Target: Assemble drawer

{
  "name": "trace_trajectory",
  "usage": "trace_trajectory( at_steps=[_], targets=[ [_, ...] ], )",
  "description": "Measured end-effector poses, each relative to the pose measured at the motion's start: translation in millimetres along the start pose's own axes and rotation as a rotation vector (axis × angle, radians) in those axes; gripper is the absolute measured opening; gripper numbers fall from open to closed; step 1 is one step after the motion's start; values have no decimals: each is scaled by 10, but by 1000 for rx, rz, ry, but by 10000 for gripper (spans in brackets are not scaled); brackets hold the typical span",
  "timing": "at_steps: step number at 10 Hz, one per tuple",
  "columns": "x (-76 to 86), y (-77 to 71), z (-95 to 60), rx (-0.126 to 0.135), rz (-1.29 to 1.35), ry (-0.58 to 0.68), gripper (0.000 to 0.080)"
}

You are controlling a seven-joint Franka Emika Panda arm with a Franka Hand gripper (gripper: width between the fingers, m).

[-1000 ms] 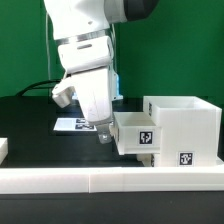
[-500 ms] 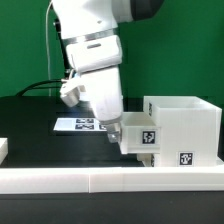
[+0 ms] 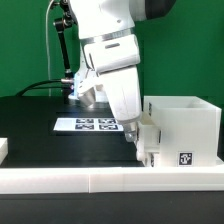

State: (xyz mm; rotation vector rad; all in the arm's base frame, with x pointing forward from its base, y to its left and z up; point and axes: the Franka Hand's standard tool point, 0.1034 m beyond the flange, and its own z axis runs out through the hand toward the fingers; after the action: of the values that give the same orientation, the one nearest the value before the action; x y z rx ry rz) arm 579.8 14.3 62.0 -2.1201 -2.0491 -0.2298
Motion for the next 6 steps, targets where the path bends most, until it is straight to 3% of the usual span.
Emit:
trace_trajectory(
  at_steps=[6],
  targets=[
    [-12, 1, 11, -7, -4, -30, 649]
  ],
)
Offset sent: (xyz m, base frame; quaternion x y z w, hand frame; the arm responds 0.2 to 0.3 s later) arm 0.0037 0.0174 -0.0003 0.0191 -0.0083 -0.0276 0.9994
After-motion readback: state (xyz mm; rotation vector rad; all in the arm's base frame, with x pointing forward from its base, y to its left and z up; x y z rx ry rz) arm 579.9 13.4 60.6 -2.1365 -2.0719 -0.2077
